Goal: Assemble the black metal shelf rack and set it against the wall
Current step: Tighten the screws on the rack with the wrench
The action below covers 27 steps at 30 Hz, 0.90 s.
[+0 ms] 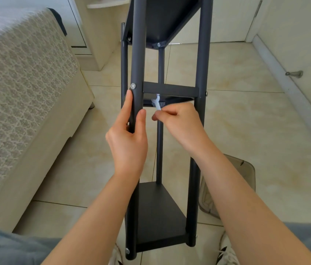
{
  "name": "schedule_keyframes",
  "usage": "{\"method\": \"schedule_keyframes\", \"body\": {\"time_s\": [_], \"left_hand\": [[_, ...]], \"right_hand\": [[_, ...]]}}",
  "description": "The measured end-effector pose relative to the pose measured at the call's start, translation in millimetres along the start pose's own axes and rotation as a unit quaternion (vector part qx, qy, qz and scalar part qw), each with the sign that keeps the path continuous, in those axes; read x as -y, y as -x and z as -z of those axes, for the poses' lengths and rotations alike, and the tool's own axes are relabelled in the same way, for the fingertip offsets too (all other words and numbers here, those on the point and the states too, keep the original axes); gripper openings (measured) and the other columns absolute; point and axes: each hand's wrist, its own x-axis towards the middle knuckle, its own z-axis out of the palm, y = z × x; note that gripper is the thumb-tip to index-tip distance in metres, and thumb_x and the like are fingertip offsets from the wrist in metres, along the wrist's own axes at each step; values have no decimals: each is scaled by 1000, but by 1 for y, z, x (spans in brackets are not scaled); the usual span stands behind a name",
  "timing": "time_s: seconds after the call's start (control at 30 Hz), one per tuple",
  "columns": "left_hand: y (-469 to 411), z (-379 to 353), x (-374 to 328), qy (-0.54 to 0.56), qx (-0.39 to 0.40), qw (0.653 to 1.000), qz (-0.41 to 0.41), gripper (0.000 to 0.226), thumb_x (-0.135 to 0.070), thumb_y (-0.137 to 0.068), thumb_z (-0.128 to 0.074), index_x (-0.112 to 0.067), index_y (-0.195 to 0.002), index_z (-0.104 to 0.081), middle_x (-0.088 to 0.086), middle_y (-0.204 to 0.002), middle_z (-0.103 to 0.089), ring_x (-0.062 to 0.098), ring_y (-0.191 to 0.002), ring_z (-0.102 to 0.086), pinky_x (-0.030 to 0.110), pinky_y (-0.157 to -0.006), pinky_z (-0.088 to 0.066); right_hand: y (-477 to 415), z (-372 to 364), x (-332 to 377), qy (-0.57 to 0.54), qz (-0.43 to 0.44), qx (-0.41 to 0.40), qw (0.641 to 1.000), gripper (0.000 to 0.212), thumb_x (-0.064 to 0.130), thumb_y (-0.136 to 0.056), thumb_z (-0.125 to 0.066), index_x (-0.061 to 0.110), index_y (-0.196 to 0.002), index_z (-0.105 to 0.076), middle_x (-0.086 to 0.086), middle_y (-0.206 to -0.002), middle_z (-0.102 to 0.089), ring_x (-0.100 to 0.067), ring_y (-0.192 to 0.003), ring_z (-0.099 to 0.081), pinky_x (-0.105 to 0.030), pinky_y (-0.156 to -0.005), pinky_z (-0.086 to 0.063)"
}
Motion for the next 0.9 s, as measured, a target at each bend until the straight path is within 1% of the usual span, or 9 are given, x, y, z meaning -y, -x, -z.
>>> {"method": "schedule_keyframes", "body": {"time_s": [0.1,0.17,0.3,0.37,0.43,0.57,0.7,0.83,0.9], "left_hand": [[2,1,2,-5,-1,1000,-1,50,-23,-101,-59,-32,-149,-46,16,-69,-54,44,-60,-46,48,-54,-49],[2,1,3,-6,-3,1000,-5,50,-22,-101,-59,-31,-148,-47,11,-66,-53,44,-60,-46,48,-54,-49],[1,2,2,-6,-4,1000,-5,49,-23,-101,-59,-33,-148,-47,26,-76,-57,45,-60,-46,49,-53,-49],[1,2,2,-8,-5,1000,-4,49,-24,-101,-59,-34,-148,-47,26,-77,-58,45,-60,-46,50,-54,-50],[2,1,3,-9,-4,1000,-2,50,-24,-101,-59,-34,-148,-47,21,-72,-57,44,-60,-47,49,-54,-49],[4,1,4,-6,-3,1000,2,50,-24,-101,-59,-35,-147,-46,5,-61,-44,44,-60,-45,47,-51,-47],[4,1,1,5,-4,1000,0,49,-23,-101,-59,-38,-145,-46,17,-66,-46,45,-59,-45,49,-52,-47],[5,1,0,3,0,1000,3,49,-23,-101,-60,-38,-146,-47,14,-64,-45,44,-59,-46,48,-52,-48],[5,1,1,3,2,1000,5,49,-24,-101,-60,-39,-146,-47,8,-62,-41,44,-59,-45,47,-52,-47]], "right_hand": [[-2,0,8,0,6,15,1000,20,19,-92,-61,14,-81,-78,-9,-67,-64,-13,-55,-49,-16,-52,-41],[-4,0,11,5,15,19,1000,21,19,-92,-60,13,-80,-77,-15,-82,-70,-24,-72,-61,-29,-66,-51],[-8,-2,16,20,29,13,999,22,17,-93,-59,8,-82,-77,-21,-90,-70,-31,-89,-64,-35,-78,-50],[-9,-3,15,28,30,14,999,23,17,-93,-59,9,-83,-77,-20,-87,-71,-29,-86,-65,-30,-77,-51],[-8,-4,13,42,33,19,998,23,16,-94,-58,9,-83,-77,-16,-77,-69,-25,-76,-64,-19,-65,-48],[-6,-7,12,42,50,8,998,25,14,-97,-56,5,-85,-76,0,-50,-49,-5,-46,-47,-10,-45,-34],[-5,-7,13,48,66,-9,997,25,15,-97,-57,6,-84,-76,7,-48,-44,-3,-42,-44,-7,-48,-33],[-5,-7,11,49,69,-19,996,36,15,-96,-61,7,-61,-67,4,-45,-42,-7,-43,-40,-10,-49,-31],[-5,-7,10,54,74,-25,996,36,17,-96,-62,8,-61,-65,4,-46,-46,-7,-45,-46,-9,-50,-31]]}}
